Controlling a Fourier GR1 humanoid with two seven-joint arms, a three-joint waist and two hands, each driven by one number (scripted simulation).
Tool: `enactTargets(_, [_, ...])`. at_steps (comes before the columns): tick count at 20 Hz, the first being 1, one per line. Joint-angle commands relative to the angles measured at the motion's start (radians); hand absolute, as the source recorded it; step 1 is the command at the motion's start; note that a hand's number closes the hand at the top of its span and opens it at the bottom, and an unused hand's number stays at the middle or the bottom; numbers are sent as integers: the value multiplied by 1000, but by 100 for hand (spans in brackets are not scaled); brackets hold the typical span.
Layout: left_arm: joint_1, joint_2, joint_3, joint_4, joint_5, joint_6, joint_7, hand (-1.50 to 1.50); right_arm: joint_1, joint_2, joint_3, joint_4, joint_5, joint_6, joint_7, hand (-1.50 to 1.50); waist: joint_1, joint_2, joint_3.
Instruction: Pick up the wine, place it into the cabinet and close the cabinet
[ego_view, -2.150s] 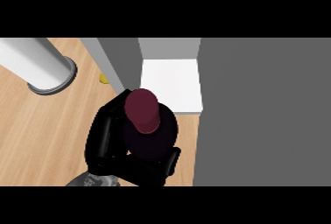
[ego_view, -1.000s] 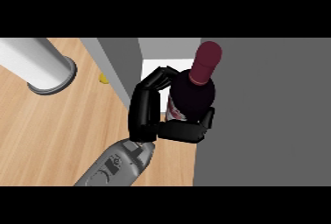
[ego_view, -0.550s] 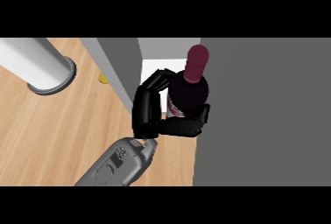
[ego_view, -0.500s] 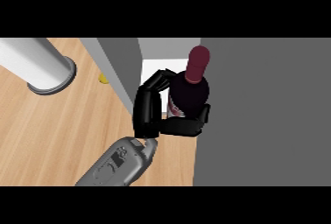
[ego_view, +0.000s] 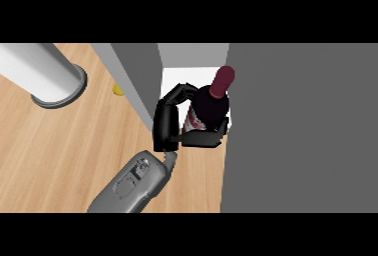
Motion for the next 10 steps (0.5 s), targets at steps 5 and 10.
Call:
enactTargets(5, [36,0,86,88,51,-80,-139,150,-4,-9,-32,-105,-96,-13,48,-150,6,0,-1])
enactTargets(10, [-31,-1,78,122,84,-15,-119,150,74,32,56,-156,-29,-18,48,-150,1,-1,0])
